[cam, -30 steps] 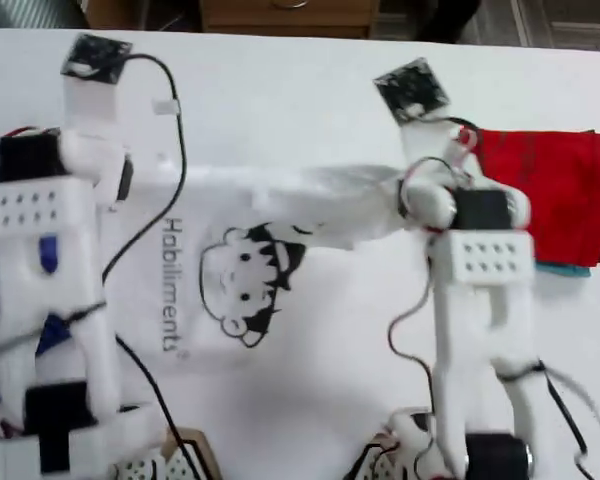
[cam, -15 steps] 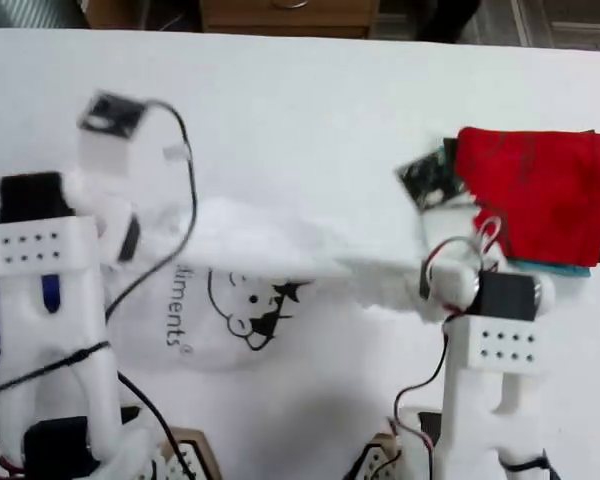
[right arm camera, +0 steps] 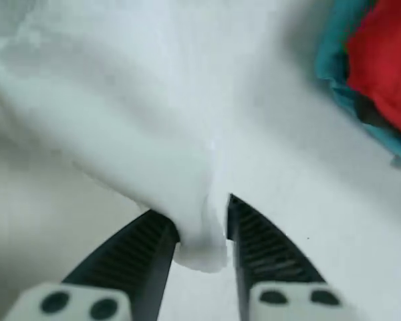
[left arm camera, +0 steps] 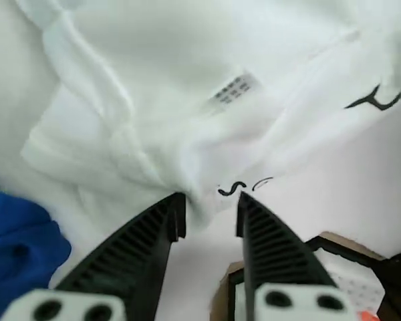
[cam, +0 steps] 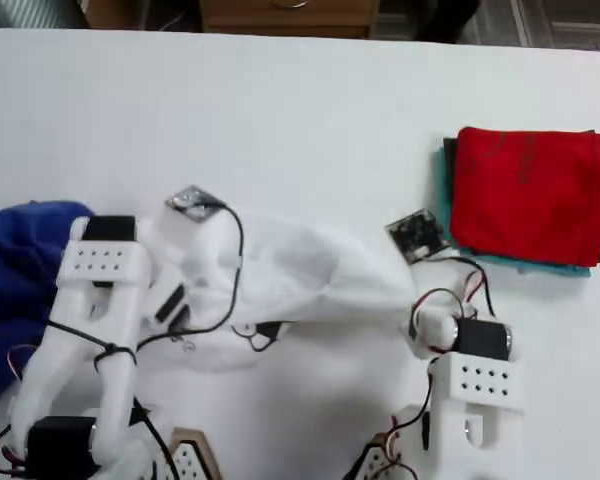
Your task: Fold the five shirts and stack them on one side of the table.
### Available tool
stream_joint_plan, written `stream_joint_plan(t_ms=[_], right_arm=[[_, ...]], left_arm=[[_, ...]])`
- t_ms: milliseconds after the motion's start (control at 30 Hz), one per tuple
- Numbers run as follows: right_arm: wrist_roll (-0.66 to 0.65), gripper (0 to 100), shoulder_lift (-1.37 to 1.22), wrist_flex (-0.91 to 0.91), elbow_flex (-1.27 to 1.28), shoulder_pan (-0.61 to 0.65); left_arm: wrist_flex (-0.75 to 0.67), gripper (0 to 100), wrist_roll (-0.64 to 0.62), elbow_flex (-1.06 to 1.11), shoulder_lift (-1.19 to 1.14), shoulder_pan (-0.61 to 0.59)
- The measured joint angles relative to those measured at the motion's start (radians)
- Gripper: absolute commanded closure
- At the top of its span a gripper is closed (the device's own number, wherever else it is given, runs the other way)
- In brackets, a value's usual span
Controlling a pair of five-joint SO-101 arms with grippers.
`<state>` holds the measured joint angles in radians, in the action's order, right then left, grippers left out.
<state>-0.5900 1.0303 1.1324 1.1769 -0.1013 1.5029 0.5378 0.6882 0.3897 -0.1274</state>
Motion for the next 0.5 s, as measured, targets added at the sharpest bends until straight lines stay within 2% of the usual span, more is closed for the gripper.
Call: stream_joint_plan(t_ms=[67,233,367,500], right_arm=[[0.014,72.1,0.000,-0.041,0.000,-0.040],[0.018,71.9,0.000,-0.115,0.000,-0.110],[0.018,71.9,0.000,-0.149,0.000,-0.121],[0.018,71.9,0.000,-0.160,0.000,-0.121]], left_arm=[[0.058,83,0.028,-0.074,0.000,-0.008],[0.140,83,0.060,-0.338,0.000,-0.094],[0.068,83,0.037,-0.365,0.000,-0.110],[-0.066,83,-0.049,-0.245,-0.048,-0.068]])
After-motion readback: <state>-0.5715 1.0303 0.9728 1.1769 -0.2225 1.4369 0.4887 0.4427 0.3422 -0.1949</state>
